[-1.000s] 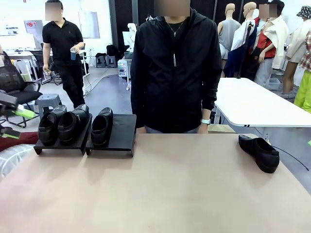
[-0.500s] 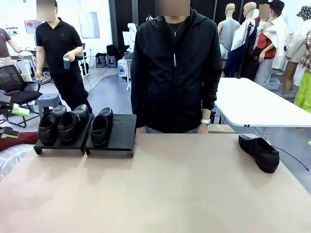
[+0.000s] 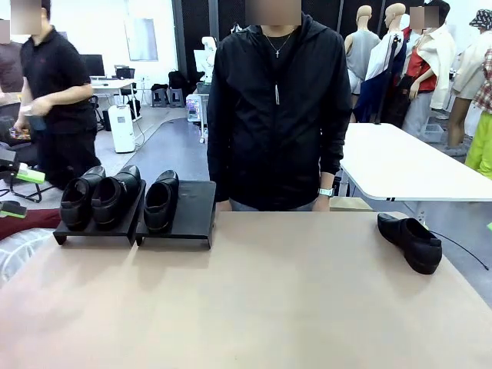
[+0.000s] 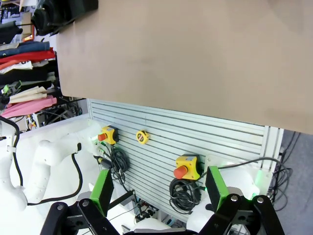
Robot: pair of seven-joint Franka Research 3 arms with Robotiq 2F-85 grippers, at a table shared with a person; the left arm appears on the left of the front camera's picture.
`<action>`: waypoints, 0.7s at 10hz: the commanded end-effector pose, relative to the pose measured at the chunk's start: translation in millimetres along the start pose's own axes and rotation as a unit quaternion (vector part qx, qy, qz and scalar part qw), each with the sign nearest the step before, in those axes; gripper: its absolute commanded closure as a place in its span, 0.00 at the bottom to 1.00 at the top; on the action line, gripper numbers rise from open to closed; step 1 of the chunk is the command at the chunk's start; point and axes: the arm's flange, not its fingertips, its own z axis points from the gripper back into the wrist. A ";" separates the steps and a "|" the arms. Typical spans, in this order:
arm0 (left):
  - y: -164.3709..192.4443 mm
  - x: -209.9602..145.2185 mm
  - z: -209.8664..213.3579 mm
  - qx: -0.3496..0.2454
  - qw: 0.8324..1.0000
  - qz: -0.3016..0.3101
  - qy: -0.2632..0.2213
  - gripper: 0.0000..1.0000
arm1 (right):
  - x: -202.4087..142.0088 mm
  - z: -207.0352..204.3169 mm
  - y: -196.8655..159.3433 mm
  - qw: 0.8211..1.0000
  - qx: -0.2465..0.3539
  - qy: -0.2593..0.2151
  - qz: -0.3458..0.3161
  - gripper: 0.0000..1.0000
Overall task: Organize the shoes by placing them on the stand.
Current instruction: Pick up one Shoe and place it in the middle of the table.
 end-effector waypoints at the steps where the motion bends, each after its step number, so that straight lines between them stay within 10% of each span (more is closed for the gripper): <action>1: -2.3 -0.3 1.0 -0.006 1.000 0.007 0.001 0.00 | 0.2 0.5 3.9 1.000 0.004 -0.007 -0.011 0.00; 5: -2.3 -0.3 1.0 -0.006 1.000 0.007 0.001 0.00 | 0.0 0.0 0.0 1.000 0.000 0.000 0.000 0.00; 7: -2.3 -0.3 1.0 -0.006 1.000 0.007 0.001 0.00 | -6.6 -9.6 42.1 0.988 -0.124 -0.093 -0.011 0.00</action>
